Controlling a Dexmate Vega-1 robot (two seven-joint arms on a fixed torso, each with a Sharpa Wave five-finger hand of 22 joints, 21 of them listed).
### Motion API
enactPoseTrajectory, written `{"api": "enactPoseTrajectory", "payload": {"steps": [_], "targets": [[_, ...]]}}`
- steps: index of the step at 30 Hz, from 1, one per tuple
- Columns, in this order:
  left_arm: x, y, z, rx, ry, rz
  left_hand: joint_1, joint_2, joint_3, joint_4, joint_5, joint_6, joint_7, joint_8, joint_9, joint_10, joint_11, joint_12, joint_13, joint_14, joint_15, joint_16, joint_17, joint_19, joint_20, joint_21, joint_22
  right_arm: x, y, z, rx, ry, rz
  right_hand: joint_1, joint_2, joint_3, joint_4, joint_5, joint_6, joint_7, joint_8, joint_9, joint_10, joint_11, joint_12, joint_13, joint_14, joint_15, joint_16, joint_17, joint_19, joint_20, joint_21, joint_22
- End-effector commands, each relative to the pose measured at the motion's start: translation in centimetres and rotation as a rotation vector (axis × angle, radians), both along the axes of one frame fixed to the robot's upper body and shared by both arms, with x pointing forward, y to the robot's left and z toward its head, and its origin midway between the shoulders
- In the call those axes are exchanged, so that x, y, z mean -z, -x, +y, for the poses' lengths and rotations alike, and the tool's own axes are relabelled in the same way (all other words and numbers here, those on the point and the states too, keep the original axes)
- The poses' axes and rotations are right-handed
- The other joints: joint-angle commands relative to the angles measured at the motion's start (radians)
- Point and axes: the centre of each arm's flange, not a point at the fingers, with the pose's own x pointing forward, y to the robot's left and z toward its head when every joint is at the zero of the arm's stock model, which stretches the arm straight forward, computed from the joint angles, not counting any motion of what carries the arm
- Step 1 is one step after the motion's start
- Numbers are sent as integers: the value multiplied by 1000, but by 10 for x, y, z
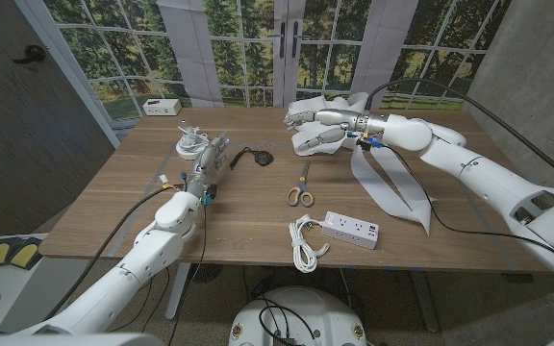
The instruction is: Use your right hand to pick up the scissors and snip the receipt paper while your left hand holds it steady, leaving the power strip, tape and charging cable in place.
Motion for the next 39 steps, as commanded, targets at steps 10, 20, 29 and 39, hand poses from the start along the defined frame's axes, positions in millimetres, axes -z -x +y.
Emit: {"api": "enactPoseTrajectory", "payload": {"steps": [10, 20, 29, 39], "targets": [[5, 8, 3, 4, 2, -1, 0, 0, -4, -2, 6, 11, -1, 0, 5, 7, 6, -3, 6, 5, -1, 3, 2, 1, -2, 7, 5, 4, 5, 7, 20, 65, -69, 41, 1, 18, -5, -1, -31, 2, 0, 4, 8, -7, 1, 4, 14, -86, 0, 3, 14, -7, 6, 2], [3, 8, 3, 11, -5, -2, 0, 0, -4, -2, 6, 12, -1, 0, 5, 9, 6, -3, 6, 5, -1, 3, 2, 1, -1, 7, 5, 4, 3, 3, 50, 95, -105, 70, 3, 29, -3, -1, -2, -24, 16, 4, 17, -17, 2, 6, 26, -75, 3, 3, 21, -14, 7, 2], [2, 7, 3, 13, -8, -6, 0, 0, -5, -2, 6, 15, -2, 1, 5, 9, 6, -3, 6, 4, -1, 2, 2, 0, -1, 6, 5, 3, -2, 2, 76, 126, -122, 92, 6, 37, 1, -1, 57, -48, 35, 4, 28, -18, 5, 8, 27, -86, 2, 4, 30, -25, 7, 3], [0, 7, 5, 11, -7, -7, -2, 0, -6, -2, 6, 21, 3, 2, 5, 10, 4, -4, 6, 7, -1, 3, 3, 1, -1, 7, 5, 1, -1, 6, 66, 167, -169, 105, 4, 40, 2, -1, 57, -37, 30, 4, 22, -13, 1, 9, 30, -96, 1, 4, 42, -41, 9, 3]]}}
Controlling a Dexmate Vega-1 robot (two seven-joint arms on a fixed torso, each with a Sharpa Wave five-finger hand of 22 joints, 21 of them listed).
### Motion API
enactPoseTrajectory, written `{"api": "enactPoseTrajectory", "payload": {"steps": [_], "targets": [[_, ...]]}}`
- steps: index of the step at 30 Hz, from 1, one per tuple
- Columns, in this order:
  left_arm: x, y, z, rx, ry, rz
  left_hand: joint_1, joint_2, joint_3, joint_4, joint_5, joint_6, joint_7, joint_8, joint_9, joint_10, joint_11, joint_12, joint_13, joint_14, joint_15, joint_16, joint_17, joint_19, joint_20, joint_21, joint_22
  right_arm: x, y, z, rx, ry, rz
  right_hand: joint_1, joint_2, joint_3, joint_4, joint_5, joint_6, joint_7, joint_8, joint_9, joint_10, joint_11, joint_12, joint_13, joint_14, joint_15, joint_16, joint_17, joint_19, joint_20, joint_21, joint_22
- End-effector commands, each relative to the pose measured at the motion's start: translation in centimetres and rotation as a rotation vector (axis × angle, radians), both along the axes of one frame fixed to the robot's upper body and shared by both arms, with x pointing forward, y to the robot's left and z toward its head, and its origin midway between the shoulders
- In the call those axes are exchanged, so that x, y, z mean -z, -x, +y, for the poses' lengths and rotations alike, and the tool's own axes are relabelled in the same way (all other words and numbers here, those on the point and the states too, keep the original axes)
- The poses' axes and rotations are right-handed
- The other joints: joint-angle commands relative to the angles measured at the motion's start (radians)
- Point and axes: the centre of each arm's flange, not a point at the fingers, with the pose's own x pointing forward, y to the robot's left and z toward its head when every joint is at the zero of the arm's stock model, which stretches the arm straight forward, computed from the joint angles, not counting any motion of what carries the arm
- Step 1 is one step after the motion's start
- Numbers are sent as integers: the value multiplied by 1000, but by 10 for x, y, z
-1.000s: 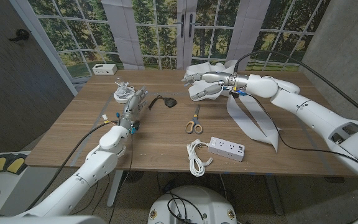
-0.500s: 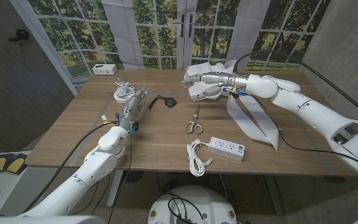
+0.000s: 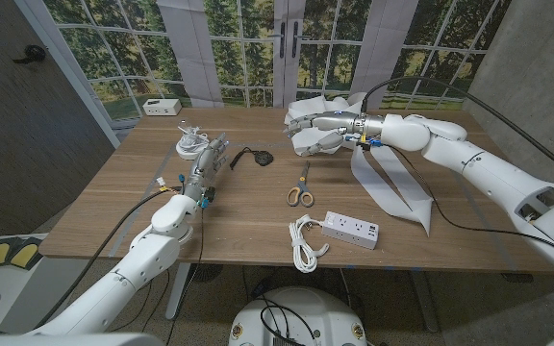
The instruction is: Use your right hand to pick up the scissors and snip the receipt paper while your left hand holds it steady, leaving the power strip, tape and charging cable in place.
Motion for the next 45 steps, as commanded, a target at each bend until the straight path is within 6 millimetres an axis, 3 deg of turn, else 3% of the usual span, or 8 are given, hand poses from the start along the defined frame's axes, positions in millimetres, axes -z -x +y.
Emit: {"api": "enactPoseTrajectory", "payload": {"steps": [1, 16, 27, 34, 45], "targets": [[-3, 1, 3, -7, -1, -4, -2, 0, -6, -2, 6, 12, 2, 2, 5, 8, 2, -4, 1, 7, -1, 3, 3, 1, 0, 7, 5, -1, 1, 3, -7, 53, -44, 12, -3, 10, 2, -1, 5, 10, 3, 4, -1, 1, 0, 4, 8, -99, 1, 1, 6, -5, 9, 3], [-1, 2, 7, -8, 2, 6, -4, -1, -7, -1, 6, 33, 3, 8, 6, 10, 5, -4, 1, 6, -1, 2, 3, -1, 0, 6, 5, 2, 1, 11, -6, 128, -98, 23, -6, 10, 8, -3, 64, 4, 17, 7, -9, 4, 0, 13, 32, -128, 8, 3, 9, -10, 7, 3], [-2, 1, 8, -13, -1, 10, -8, -3, -10, 0, 6, 37, 2, 7, 6, 12, 2, -4, 1, 6, -2, 3, 3, -1, -1, 6, 5, 4, 3, 13, -3, 175, -149, 32, -7, 11, 7, -3, 105, 3, 28, 10, -4, -17, 5, 18, 47, -144, 13, 5, 12, -13, 6, 3], [-1, -1, 6, -8, 3, 11, -13, -7, -14, 2, 6, 37, 2, 6, 6, 11, 4, -5, 2, 6, -2, 3, 3, -1, -1, 6, 5, 4, 1, 16, -1, 202, -165, 57, -15, 16, -1, -2, 103, 9, 22, 12, -11, -7, 4, 22, 57, -142, 15, 5, 57, -49, 21, 4], [0, -3, 6, -15, 11, 11, -20, -11, -18, 4, 6, 39, 2, 4, 6, 12, 1, -5, 2, 6, 0, 3, 4, -2, -1, 6, 5, 6, -1, 19, -6, 237, -189, 66, -21, 15, 1, -3, 99, 5, 17, 15, -30, -20, -1, 25, 70, -148, 18, 7, 70, -56, 19, 4]]}}
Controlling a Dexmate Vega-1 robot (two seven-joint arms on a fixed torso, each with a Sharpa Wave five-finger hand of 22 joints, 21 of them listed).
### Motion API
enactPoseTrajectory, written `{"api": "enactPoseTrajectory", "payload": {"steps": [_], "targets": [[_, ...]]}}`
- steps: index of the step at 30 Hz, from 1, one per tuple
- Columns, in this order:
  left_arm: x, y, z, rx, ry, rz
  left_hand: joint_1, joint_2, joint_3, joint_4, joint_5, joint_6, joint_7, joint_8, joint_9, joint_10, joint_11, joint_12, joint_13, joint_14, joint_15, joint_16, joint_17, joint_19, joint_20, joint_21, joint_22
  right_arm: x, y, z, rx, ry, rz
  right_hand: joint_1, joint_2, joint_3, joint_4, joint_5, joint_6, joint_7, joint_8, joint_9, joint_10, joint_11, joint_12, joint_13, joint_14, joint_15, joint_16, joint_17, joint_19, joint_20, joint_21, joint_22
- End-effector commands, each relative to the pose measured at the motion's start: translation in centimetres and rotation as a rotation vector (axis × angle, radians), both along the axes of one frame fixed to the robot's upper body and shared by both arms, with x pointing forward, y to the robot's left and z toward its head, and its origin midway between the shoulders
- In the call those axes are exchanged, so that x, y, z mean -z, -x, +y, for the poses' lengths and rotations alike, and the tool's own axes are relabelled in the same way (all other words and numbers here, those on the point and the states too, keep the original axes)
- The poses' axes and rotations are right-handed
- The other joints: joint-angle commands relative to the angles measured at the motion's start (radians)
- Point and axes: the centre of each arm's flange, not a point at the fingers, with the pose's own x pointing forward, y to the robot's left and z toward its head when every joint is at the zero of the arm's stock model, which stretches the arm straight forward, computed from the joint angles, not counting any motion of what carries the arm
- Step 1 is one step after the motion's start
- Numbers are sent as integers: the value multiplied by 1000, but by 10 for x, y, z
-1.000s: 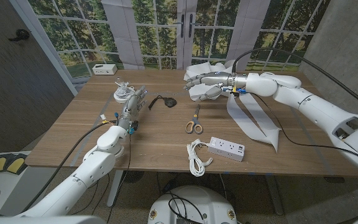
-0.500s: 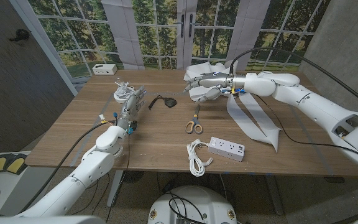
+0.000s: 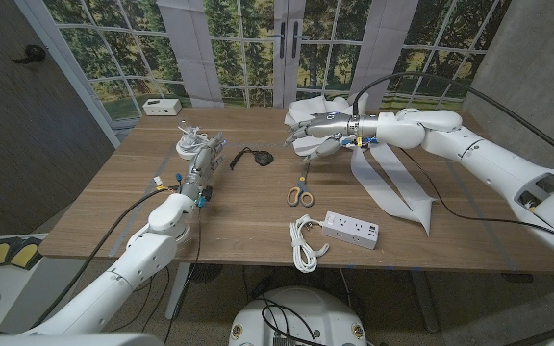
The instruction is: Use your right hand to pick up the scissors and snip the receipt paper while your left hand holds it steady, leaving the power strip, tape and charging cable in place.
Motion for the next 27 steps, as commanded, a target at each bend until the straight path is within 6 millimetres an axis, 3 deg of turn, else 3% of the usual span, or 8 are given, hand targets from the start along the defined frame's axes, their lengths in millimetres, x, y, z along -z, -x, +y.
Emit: {"api": "enactPoseTrajectory", "payload": {"steps": [1, 7, 11, 18, 27], "targets": [[1, -2, 0, -4, 8, 1, -10, 0, -6, 0, 6, 7, -3, 0, 6, 5, 2, -5, 2, 6, 0, 3, 4, -1, -1, 6, 5, 2, -2, 3, -4, 40, -29, 16, 1, 7, 2, -3, 1, -3, -2, 5, -6, -5, -1, 2, 13, -146, 5, 2, 9, 1, 3, 4], [1, -4, 0, -9, 10, 1, -13, -1, -7, 1, 7, 7, -2, 0, 6, 4, 2, -6, 2, 6, -1, 3, 4, 0, -2, 7, 5, 2, -6, 3, -7, 39, -31, 24, -5, 6, 2, -3, 6, -3, -3, 6, 4, -1, 5, 5, 34, -156, 11, 3, 30, -32, 6, 4], [0, -4, -2, -8, 12, 2, -14, -1, -8, 2, 7, 7, -2, -1, 6, 6, 5, -5, 2, 6, -1, 3, 4, 0, -2, 7, 5, 4, -7, 3, -15, 53, -45, 33, -3, 7, 6, -2, 13, 0, -3, 8, 3, 3, 7, 7, 69, -169, 21, 6, 70, -59, 14, 3], [1, -5, -2, -11, 18, 4, -16, -1, -8, 2, 8, 6, -2, -2, 6, 6, 2, -5, 2, 5, -1, 3, 4, 0, -2, 7, 5, 8, -12, 1, -13, 72, -66, 33, -3, 4, 11, -2, 2, 3, -11, 8, -14, 13, 3, 8, 117, -169, 39, 12, 94, -68, 13, 3], [1, -4, -4, -12, 18, 6, -21, -1, -10, 5, 9, 7, -2, -2, 6, 7, 2, -5, 2, 6, -2, 3, 4, 0, -3, 7, 5, 11, -15, 0, -2, 97, -95, 24, -7, -5, 19, -2, 4, 5, -13, 9, -49, 50, -6, 9, 126, -168, 43, 21, 96, -63, 6, 3]]}}
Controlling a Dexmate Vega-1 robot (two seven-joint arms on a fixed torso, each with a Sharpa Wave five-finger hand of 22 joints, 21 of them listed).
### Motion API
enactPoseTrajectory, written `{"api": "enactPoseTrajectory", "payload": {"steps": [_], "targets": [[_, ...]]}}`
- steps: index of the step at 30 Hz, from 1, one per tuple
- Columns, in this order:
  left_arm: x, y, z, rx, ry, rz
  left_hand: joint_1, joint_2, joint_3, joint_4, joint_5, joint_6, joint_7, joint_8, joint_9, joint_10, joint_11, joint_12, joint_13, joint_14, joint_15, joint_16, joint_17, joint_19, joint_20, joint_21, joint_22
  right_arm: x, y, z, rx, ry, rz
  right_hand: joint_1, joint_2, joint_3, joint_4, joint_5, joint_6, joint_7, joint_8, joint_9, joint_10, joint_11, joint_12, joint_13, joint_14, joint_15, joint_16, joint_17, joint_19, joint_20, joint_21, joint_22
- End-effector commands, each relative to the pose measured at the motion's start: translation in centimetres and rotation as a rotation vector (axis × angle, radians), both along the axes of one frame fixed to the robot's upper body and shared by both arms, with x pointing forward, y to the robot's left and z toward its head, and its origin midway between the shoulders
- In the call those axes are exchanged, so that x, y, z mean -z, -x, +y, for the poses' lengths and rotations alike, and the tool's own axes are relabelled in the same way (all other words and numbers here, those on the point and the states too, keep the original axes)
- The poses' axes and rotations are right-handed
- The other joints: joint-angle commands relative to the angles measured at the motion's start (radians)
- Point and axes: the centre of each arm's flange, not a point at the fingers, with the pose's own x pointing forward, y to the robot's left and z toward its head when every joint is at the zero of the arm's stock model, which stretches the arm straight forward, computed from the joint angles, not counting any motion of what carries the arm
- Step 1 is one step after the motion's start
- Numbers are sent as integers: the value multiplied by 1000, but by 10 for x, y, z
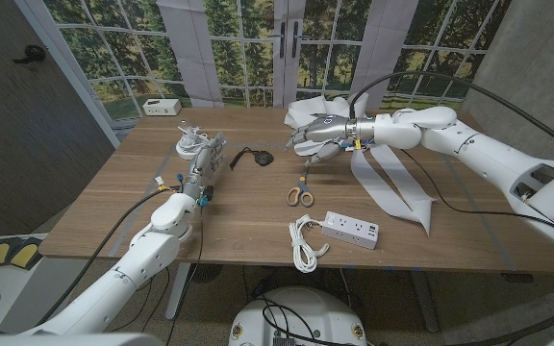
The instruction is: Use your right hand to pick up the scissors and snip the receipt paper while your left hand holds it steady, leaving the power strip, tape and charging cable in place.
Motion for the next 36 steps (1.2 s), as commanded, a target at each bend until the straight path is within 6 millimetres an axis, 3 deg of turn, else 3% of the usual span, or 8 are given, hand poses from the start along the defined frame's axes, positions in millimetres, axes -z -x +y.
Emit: {"api": "enactPoseTrajectory", "payload": {"steps": [1, 12, 26, 31, 36], "targets": [[1, 0, -3, -2, 3, 4, -11, -1, -5, -1, 9, 7, -2, -2, 6, 7, 3, 2, 2, 6, -2, 3, 4, 0, -3, 7, 5, 4, -6, -2, 11, 32, -34, -6, 0, -3, 9, -1, 3, 3, 0, 4, -5, 12, -1, 4, 17, -165, 11, 8, 9, 3, -2, 3], [2, 1, -4, -2, 4, 4, -15, -1, -7, 1, 9, 6, -1, -3, 6, 9, 0, 2, 2, 7, -1, 4, 4, 0, -4, 7, 5, 11, -8, -4, 16, 64, -40, -6, 12, -2, 13, 1, 1, 4, -3, 3, -7, 9, 4, 9, 36, -171, 27, 24, 16, 17, -4, 5], [0, -2, -12, 14, -5, -5, -20, 1, -8, 3, 10, 4, -1, -5, 6, 11, 4, 2, 2, 9, 0, 4, 4, 4, 0, 8, 5, 18, -11, -10, 31, 102, -49, 7, 19, 0, 8, 2, 24, -6, 4, 3, 35, 6, 24, 16, 37, -173, 37, 41, 22, 8, -7, 6], [0, -2, -12, 11, -2, -10, -22, 2, -9, 3, 11, 7, 0, -4, 6, 14, 8, 2, 2, 11, -1, 4, 4, 8, -25, 9, 5, 17, -10, -12, 39, 125, -55, 11, 20, 1, 6, 2, 29, -7, 6, 3, 41, -1, 28, 20, 35, -173, 40, 46, 21, 9, -8, 6], [-4, -1, -12, 10, -7, -18, -22, 3, -9, 3, 11, 8, 2, -4, 6, 14, 4, 2, 2, 12, 0, 4, 4, 5, -24, 8, 5, 21, -11, -11, 42, 147, -52, 14, 21, 1, 5, 1, 24, -5, 3, 3, 40, 0, 28, 22, 30, -173, 40, 49, 19, 7, -9, 6]]}}
